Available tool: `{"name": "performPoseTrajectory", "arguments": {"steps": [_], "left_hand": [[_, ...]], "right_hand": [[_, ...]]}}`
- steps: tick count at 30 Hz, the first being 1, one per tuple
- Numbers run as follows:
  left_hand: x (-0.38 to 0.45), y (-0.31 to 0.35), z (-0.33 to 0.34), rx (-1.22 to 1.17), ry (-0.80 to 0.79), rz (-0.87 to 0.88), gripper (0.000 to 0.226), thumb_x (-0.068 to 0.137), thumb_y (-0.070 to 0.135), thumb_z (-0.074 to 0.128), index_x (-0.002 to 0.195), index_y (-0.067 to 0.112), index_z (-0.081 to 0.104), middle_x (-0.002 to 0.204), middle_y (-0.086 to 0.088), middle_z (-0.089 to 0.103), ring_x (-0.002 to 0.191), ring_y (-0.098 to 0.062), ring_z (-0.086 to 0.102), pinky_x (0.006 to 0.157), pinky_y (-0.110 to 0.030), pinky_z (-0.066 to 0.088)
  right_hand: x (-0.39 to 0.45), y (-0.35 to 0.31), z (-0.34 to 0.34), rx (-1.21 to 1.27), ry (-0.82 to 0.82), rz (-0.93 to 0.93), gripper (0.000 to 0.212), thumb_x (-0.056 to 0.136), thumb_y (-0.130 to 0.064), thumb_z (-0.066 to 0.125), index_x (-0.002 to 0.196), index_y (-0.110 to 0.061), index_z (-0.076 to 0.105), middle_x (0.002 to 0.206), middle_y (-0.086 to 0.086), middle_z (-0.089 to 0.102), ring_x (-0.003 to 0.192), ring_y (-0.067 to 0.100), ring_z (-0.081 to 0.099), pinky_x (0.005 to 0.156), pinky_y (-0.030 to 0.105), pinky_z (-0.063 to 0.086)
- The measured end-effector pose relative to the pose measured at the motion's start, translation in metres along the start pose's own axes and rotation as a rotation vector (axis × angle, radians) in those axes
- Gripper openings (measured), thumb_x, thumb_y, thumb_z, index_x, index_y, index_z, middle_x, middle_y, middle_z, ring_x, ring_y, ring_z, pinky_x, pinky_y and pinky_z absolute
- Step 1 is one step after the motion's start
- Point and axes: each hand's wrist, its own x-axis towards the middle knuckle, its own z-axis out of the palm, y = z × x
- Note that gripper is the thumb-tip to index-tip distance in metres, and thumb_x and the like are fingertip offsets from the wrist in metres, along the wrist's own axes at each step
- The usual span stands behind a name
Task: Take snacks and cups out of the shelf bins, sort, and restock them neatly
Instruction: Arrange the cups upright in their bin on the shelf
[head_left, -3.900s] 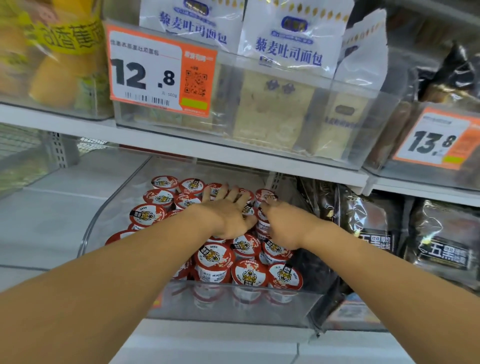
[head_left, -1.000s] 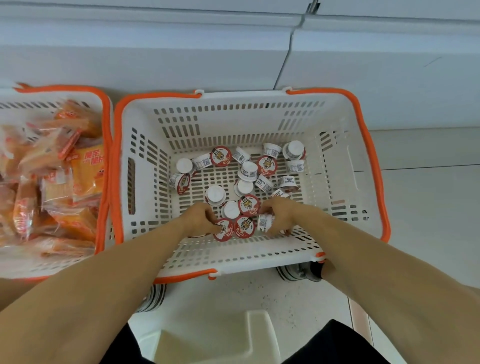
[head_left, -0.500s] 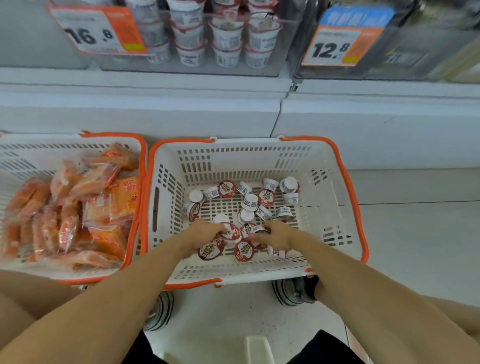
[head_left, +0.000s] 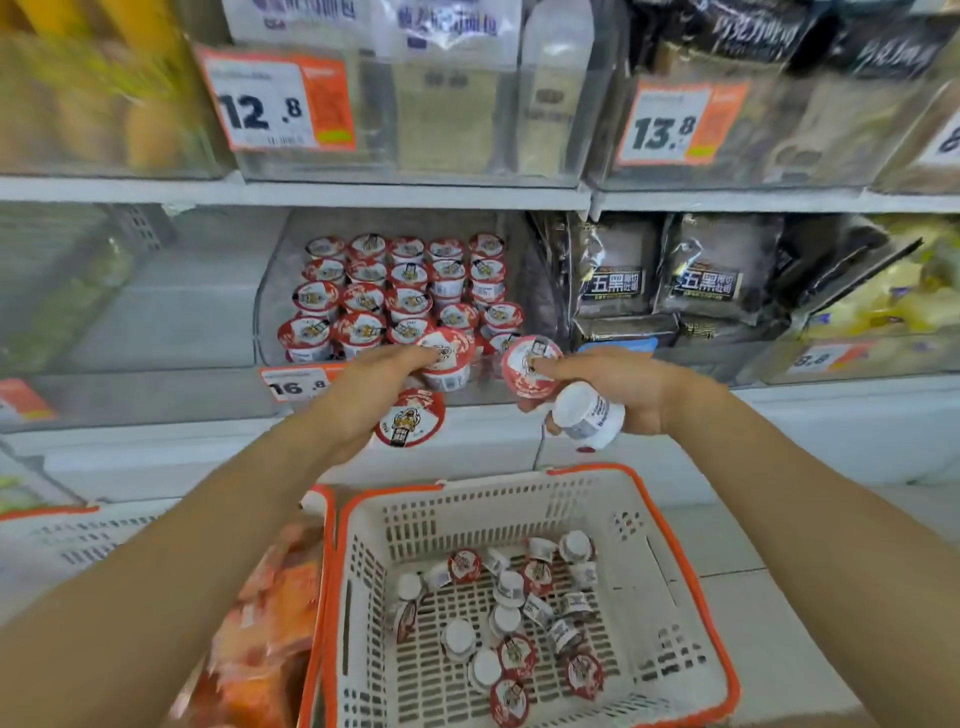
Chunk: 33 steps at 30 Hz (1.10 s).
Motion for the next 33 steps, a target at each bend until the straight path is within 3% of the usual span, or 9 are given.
{"name": "performPoseTrajectory", "arguments": {"steps": [4,8,12,16,19,22,25,30,33], "left_hand": [[0.001,0.001,-0.013,0.015,0.125,0.089,0.009,0.086,0.039,0.071,0.089,0.031,0.072,0.107,0.002,0.073,0.108,-0.024,0.066,0.105,-0.047,0.047],[0.001,-0.01,-0.011,0.053,0.219,0.113,0.017,0.093,0.034,0.066,0.078,0.027,0.069,0.081,0.01,0.069,0.092,-0.022,0.066,0.087,-0.038,0.053],[0.006,-0.008,-0.01,0.043,0.155,0.159,0.034,0.096,0.033,0.06,0.091,0.0,0.068,0.089,-0.016,0.07,0.087,-0.032,0.064,0.082,-0.043,0.053],[0.02,-0.008,-0.014,0.02,0.115,0.126,0.025,0.097,0.032,0.059,0.1,0.009,0.069,0.085,0.002,0.069,0.086,-0.018,0.065,0.079,-0.032,0.052],[0.03,-0.006,-0.02,-0.02,0.131,0.094,0.023,0.096,0.035,0.06,0.106,0.017,0.07,0.096,0.0,0.072,0.097,-0.024,0.067,0.094,-0.043,0.054],[0.036,-0.006,-0.027,-0.077,0.15,0.08,0.014,0.096,0.033,0.06,0.084,0.027,0.065,0.091,0.003,0.07,0.093,-0.022,0.066,0.092,-0.04,0.053],[0.039,-0.007,-0.028,-0.16,0.181,0.051,0.019,0.097,0.032,0.06,0.077,0.03,0.06,0.085,0.01,0.066,0.087,-0.015,0.065,0.081,-0.031,0.051],[0.04,-0.003,-0.027,-0.216,0.22,0.059,0.017,0.095,0.03,0.062,0.079,0.028,0.061,0.083,0.011,0.067,0.084,-0.013,0.066,0.07,-0.026,0.051],[0.039,0.001,-0.024,-0.218,0.219,0.065,0.016,0.094,0.03,0.063,0.078,0.028,0.061,0.084,0.009,0.068,0.088,-0.016,0.067,0.082,-0.032,0.053]], "right_hand": [[0.03,-0.06,0.013,-0.042,0.134,-0.064,0.033,0.097,-0.034,0.063,0.102,-0.001,0.065,0.073,0.012,0.074,0.06,0.022,0.069,0.058,0.034,0.058],[0.089,-0.086,0.034,-0.122,0.264,0.006,0.037,0.097,-0.037,0.065,0.113,-0.003,0.062,0.099,0.015,0.073,0.081,0.024,0.067,0.081,0.04,0.055],[0.13,-0.099,0.046,-0.372,0.408,0.081,0.044,0.098,-0.039,0.063,0.127,-0.008,0.051,0.112,0.013,0.062,0.101,0.025,0.059,0.093,0.039,0.052],[0.148,-0.097,0.038,-0.492,0.481,0.128,0.038,0.092,-0.039,0.07,0.114,-0.01,0.058,0.127,0.011,0.063,0.108,0.027,0.063,0.067,0.034,0.053],[0.153,-0.094,0.032,-0.423,0.501,0.127,0.047,0.089,-0.033,0.076,0.124,-0.005,0.064,0.122,0.012,0.069,0.107,0.027,0.066,0.065,0.03,0.051],[0.154,-0.095,0.029,-0.362,0.466,0.127,0.027,0.094,-0.03,0.07,0.106,-0.009,0.06,0.096,0.01,0.07,0.077,0.019,0.062,0.06,0.028,0.046],[0.149,-0.097,0.03,-0.389,0.392,0.163,0.025,0.098,-0.034,0.064,0.104,-0.011,0.058,0.084,0.007,0.063,0.073,0.016,0.057,0.061,0.026,0.047],[0.135,-0.095,0.024,-0.161,0.118,0.127,0.053,0.089,-0.022,0.076,0.135,-0.005,0.056,0.135,0.008,0.052,0.132,0.024,0.047,0.077,0.029,0.062],[0.129,-0.093,0.02,-0.202,0.041,0.118,0.053,0.083,-0.009,0.079,0.131,-0.001,0.06,0.149,0.009,0.048,0.125,0.023,0.054,0.082,0.027,0.06]]}}
